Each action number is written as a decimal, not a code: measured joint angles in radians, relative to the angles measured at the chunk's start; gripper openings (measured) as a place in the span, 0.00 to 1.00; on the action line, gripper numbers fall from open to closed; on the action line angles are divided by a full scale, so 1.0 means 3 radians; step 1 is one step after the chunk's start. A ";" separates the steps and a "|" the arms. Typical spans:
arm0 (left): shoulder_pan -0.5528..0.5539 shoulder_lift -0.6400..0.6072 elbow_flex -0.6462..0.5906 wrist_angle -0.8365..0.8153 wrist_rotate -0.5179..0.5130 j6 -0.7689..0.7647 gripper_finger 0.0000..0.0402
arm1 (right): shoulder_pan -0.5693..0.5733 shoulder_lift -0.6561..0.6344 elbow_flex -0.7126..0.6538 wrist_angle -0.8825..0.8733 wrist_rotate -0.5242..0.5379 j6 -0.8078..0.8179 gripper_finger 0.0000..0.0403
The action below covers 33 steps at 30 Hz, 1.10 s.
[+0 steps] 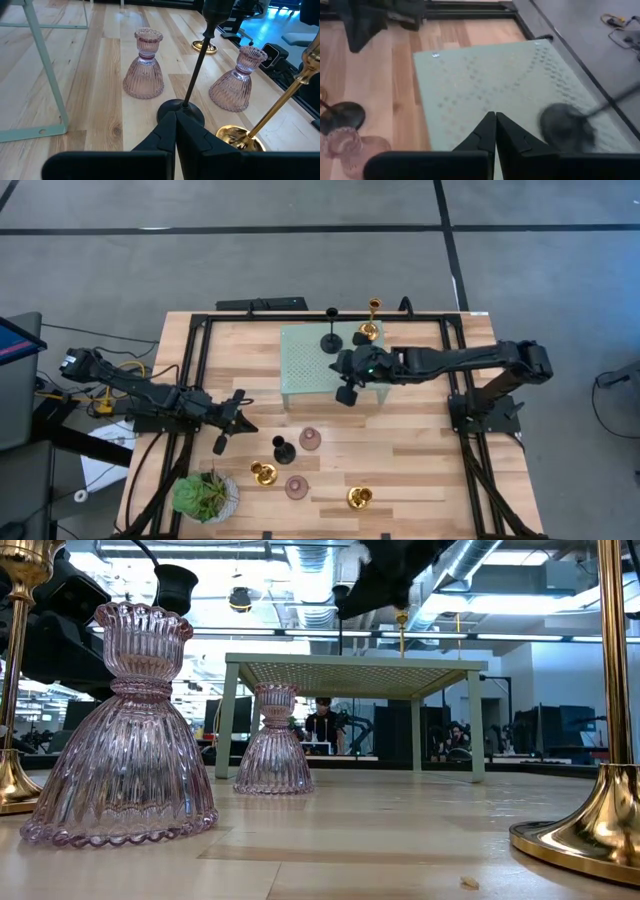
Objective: Pick & Place candle stick holders
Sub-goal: Put the top black candle holder on the shelf
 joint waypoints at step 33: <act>-0.0001 0.0168 0.0000 0.0075 -0.0099 0.0000 0.02 | -0.0329 0.0706 0.0294 0.0225 0.0591 -0.0067 0.00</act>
